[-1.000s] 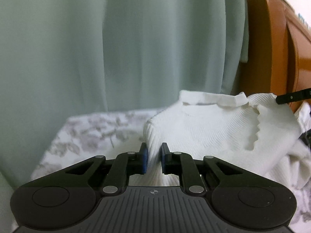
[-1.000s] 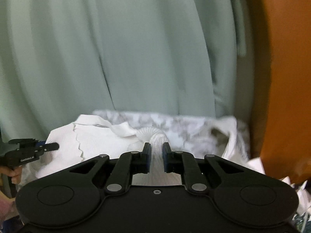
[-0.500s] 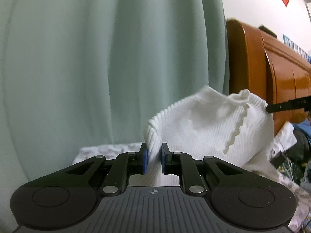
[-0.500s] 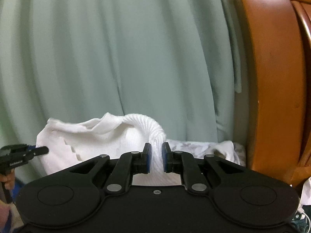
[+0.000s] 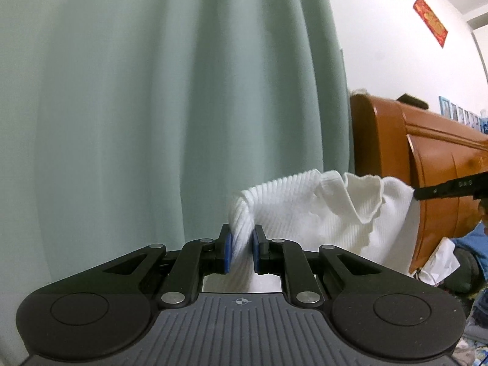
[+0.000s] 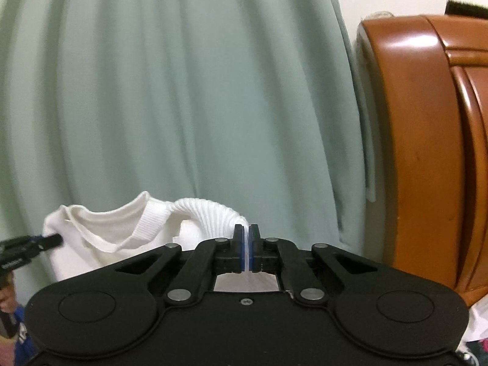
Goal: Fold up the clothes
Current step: 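Lift the sweater off the bed with both grippers and shake it out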
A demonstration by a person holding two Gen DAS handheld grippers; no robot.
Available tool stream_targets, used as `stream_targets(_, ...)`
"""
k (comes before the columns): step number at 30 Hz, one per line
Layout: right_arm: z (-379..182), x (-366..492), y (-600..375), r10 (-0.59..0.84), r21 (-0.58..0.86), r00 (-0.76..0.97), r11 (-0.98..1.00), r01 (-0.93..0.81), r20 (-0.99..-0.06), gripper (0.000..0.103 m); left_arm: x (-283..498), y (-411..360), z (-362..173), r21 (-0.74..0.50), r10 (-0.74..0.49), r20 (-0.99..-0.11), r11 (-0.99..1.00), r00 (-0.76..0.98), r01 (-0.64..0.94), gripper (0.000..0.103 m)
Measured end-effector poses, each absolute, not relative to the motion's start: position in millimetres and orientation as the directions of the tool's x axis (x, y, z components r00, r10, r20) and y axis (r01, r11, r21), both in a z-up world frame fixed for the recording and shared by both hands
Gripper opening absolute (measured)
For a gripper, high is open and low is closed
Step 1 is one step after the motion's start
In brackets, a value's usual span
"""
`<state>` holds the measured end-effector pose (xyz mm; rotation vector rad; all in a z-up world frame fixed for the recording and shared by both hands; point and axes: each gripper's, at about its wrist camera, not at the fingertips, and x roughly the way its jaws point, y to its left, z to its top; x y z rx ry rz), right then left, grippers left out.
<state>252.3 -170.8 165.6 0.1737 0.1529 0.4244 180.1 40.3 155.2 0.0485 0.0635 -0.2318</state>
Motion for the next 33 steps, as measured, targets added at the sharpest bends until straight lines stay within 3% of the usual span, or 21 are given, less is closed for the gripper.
stream_targets(18,163,243,-166,0.408,0.208,0.901,0.903,-0.375,-0.149,0.004,169,28,154,0.025,-0.187,-0.144,0.981,0.972,0.192,0.011)
stream_targets(28,182,210,-170,0.409,0.218,0.911,0.896,-0.387,-0.063,0.004,140,38,170,0.023,-0.200,-0.081,0.979,0.977,0.202,0.011)
stream_targets(33,199,192,-177,0.398,0.221,0.917,0.893,-0.392,0.016,0.004,117,45,188,0.026,-0.207,-0.004,0.978,0.978,0.207,0.011)
